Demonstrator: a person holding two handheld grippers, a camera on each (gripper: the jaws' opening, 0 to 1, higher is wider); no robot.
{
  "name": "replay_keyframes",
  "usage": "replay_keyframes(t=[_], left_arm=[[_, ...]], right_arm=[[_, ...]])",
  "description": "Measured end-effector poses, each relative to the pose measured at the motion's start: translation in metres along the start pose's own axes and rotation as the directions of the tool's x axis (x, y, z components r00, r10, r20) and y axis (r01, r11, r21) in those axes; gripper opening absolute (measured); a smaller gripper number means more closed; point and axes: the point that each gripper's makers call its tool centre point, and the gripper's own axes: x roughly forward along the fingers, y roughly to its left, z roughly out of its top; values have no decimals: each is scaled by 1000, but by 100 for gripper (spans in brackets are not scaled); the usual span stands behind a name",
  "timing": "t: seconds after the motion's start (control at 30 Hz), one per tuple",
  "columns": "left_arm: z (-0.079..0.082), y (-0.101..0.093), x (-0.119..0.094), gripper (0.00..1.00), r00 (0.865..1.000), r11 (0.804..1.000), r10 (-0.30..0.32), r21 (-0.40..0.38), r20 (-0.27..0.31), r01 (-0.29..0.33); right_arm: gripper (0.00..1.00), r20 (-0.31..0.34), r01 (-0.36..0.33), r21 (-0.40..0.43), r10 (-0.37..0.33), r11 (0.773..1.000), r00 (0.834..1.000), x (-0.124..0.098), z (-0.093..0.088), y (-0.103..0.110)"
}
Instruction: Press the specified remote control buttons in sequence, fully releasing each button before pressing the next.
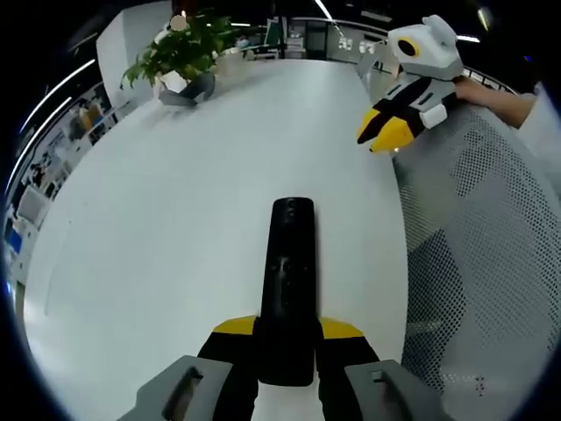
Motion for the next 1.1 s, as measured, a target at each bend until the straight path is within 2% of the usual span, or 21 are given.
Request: replay_keyframes(t=[0.3, 0.67, 0.77, 0.83, 1.1], left_arm=[[-1, -6, -1, 23, 999, 1000, 16, -26, 51, -15], [0, -9, -2, 23, 990, 998, 37, -60, 136, -29], [0, -11, -2, 23, 988, 999, 14, -35, 151, -9], [1, -11, -1, 23, 990, 1000, 4, -22, 138, -1], [1, -18, 0, 23, 988, 999, -42, 37, 147, 37]], right_arm=[[12, -9, -3, -2, 3, 1000, 1000, 0, -1, 1], [10, -32, -17, -27, 16, 999, 999, 2, -4, 5], [10, -36, -16, -33, 15, 999, 999, 2, -5, 5], [9, -37, -15, -41, 13, 999, 999, 2, -4, 5], [6, -83, -37, -116, 27, 993, 996, 3, -9, 10]])
